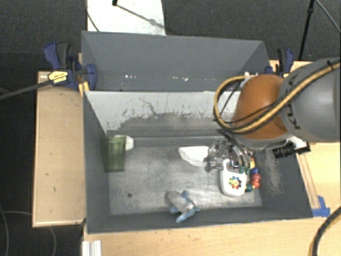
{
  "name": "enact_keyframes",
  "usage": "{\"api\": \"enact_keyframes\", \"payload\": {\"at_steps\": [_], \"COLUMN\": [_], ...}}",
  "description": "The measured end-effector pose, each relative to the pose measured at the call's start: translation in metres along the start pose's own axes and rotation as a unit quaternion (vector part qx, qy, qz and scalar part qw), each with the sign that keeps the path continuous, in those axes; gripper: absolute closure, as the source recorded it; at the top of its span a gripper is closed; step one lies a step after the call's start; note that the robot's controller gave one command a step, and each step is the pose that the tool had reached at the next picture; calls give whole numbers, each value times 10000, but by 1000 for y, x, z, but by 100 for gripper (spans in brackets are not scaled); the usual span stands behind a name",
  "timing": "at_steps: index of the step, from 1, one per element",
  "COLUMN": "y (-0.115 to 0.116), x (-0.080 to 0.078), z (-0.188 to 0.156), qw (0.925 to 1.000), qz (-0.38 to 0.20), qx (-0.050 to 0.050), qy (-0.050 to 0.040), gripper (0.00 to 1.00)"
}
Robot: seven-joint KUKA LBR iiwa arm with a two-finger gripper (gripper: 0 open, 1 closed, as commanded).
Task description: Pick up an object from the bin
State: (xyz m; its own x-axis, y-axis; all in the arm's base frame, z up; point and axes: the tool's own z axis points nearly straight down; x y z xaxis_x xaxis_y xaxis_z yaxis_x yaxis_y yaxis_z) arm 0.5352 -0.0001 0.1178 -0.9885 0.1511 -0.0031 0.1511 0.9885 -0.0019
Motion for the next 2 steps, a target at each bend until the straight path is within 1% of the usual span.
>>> {"api": "enact_keyframes", "payload": {"at_steps": [1, 2], "y": [28, -6], "x": [5, 22], "z": [-1, -7], "qw": [10000, 10000], "qz": [-71, -65], "qx": [-25, -10], "qy": [10, 13], "gripper": [100, 100]}}
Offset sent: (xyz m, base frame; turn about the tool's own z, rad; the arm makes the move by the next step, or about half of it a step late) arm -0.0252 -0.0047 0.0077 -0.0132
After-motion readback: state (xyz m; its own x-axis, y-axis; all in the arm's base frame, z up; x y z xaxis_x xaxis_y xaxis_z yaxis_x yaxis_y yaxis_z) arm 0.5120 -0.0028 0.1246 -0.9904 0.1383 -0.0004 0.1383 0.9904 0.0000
